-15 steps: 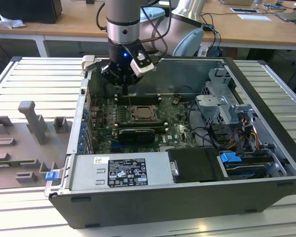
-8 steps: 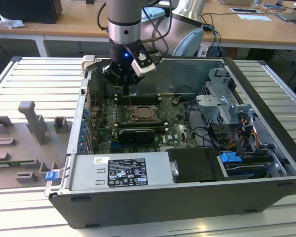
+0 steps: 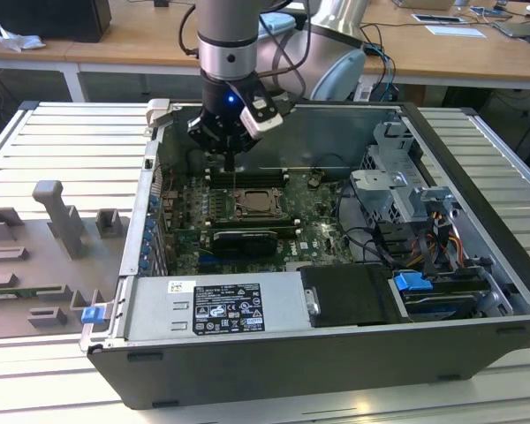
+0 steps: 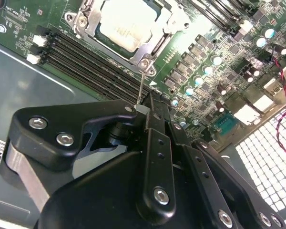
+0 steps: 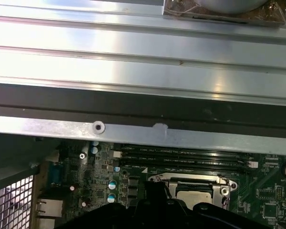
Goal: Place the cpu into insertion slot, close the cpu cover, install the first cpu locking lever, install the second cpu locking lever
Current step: 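Install the first cpu locking lever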
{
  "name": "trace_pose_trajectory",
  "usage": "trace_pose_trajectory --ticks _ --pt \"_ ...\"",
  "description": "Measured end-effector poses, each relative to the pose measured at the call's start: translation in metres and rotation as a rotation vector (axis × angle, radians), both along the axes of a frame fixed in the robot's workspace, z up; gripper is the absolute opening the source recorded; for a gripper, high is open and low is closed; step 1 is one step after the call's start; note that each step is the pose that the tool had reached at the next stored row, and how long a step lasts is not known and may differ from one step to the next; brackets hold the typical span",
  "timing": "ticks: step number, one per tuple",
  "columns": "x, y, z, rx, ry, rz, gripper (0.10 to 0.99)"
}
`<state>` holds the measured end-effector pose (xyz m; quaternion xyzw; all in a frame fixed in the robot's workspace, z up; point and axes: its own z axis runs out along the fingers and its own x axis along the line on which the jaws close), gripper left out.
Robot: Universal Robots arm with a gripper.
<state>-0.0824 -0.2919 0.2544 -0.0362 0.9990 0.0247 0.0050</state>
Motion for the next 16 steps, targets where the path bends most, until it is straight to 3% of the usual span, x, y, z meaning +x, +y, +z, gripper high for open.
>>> trace_pose_trajectory --ticks 7,8,11,14,16 --pt "0.0208 0.0 -0.004 0.001 0.0 0.0 0.106" --pt "0.0235 -0.0001 -0.0045 0.008 0.0001 0.0 0.106" --pt "0.0294 0.0 -0.0065 0.023 -0.0001 0.0 0.106" --pt "0.0311 0.0 -0.0101 0.024 -0.0006 0.0 0.106" --pt "0.0314 0.0 -0.0118 0.024 -0.0042 0.001 0.106"
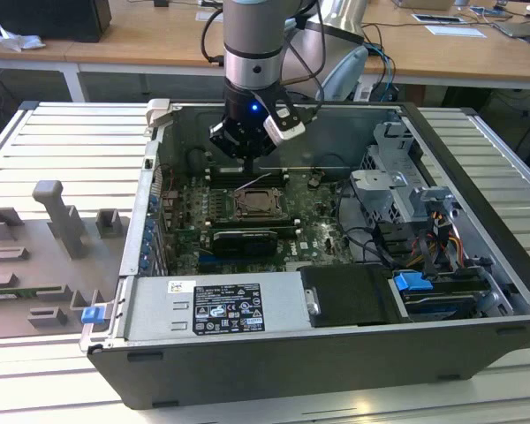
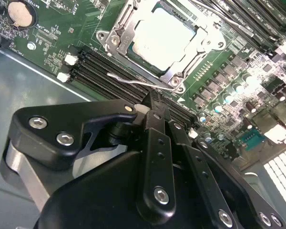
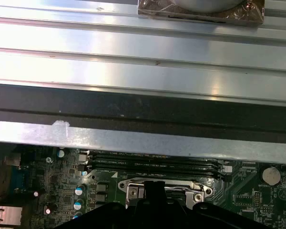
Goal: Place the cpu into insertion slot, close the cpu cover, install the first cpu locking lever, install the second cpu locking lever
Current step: 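Install the first cpu locking lever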
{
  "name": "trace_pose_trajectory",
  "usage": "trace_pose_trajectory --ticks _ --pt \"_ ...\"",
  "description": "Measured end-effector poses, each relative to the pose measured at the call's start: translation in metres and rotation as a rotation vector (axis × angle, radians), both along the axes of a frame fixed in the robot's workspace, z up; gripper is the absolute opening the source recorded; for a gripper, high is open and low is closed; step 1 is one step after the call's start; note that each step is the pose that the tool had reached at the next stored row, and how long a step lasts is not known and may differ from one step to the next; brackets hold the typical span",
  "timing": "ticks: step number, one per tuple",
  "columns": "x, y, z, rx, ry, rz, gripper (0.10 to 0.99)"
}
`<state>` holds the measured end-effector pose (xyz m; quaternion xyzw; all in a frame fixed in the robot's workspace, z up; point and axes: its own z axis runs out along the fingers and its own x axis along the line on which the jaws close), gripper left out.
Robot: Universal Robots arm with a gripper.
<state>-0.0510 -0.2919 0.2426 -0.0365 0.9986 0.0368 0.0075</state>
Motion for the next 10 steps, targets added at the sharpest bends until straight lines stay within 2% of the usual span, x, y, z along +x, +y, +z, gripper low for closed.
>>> trace_pose_trajectory --ticks 3,4,10 --pt "0.0004 0.0001 -0.0014 0.003 -0.0053 0.001 0.106" --pt "0.0021 0.0001 -0.0042 0.003 -0.0056 0.0 0.106" --pt "0.0115 0.0033 -0.0107 0.003 -0.0058 0.0 0.106"
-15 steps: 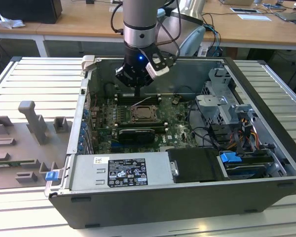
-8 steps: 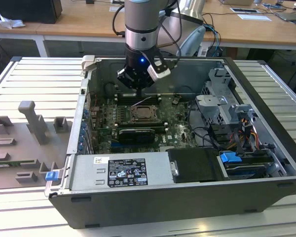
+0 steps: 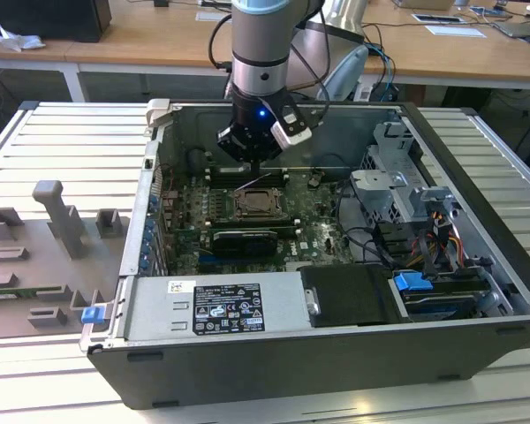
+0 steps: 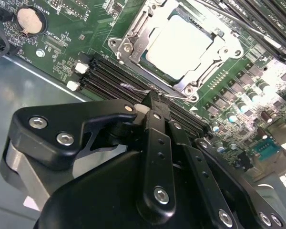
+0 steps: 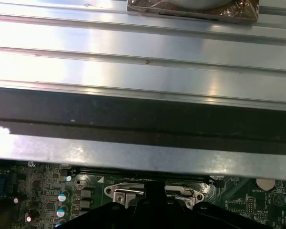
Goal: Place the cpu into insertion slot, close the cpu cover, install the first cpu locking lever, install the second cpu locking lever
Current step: 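Install the first cpu locking lever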
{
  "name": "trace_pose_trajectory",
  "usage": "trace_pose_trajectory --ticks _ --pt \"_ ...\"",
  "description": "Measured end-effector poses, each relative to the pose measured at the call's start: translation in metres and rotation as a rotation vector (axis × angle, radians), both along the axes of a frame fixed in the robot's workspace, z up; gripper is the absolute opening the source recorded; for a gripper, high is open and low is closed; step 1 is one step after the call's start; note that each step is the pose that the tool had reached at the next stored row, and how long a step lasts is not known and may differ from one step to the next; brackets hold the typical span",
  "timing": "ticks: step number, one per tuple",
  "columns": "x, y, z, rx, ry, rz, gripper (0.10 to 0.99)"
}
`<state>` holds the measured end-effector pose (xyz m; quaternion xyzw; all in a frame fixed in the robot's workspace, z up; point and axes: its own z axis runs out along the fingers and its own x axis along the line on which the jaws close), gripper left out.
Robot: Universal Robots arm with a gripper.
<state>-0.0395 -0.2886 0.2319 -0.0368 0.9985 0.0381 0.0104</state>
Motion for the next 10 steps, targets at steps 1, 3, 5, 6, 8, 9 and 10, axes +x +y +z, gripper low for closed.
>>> trace_pose_trajectory --ticks 1,3,5,6,8,9,10 --pt "0.0005 0.0002 -0.0004 0.0 0.0 0.0 0.106" --pt "0.0018 0.001 -0.0015 0.0 0.0001 0.0 0.106" --pt "0.0026 0.0016 -0.0024 0.0 0.0001 0.0 0.106" --pt "0.0031 0.0018 -0.0028 0.0 0.0001 0.0 0.106" --pt "0.0038 0.0025 -0.0036 0.0 0.0002 0.0 0.106" --pt "0.0043 0.0029 -0.0043 0.0 0.0001 0.0 0.106" --pt "0.0046 0.0032 -0.0048 0.0 0.0 0.0 0.106"
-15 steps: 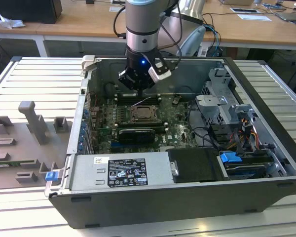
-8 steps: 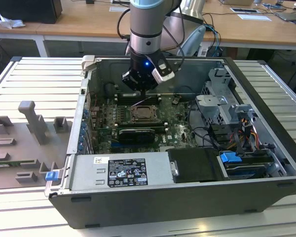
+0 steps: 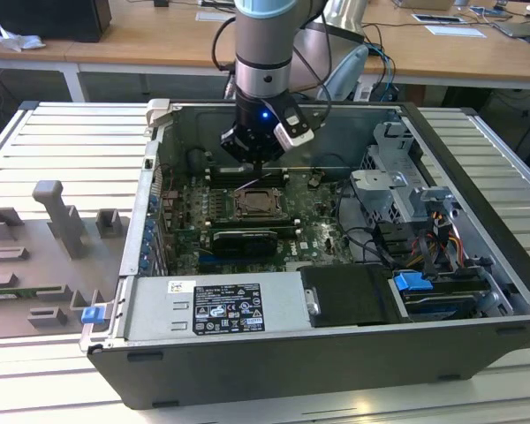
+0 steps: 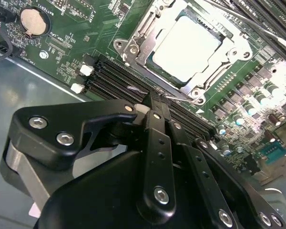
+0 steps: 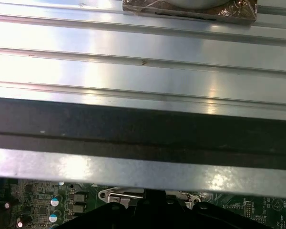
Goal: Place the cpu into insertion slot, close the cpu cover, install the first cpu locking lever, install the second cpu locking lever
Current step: 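Install the first cpu locking lever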
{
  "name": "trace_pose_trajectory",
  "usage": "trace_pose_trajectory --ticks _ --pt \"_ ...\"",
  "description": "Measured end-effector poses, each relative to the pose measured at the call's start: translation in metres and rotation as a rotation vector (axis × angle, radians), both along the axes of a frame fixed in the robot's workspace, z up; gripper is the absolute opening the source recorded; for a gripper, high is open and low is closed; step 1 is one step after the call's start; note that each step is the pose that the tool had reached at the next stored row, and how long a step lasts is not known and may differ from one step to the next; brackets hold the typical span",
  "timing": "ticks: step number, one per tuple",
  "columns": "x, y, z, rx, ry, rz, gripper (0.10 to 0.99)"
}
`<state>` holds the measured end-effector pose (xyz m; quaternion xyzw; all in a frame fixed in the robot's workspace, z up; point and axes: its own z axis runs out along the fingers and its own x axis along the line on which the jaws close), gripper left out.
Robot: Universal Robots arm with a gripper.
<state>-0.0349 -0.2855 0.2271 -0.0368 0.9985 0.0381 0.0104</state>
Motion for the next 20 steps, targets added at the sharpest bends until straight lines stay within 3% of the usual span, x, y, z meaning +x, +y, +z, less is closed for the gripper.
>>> trace_pose_trajectory --ticks 20 --pt "0.0106 0.0013 -0.0133 0.0 0.0001 0.0 0.106"
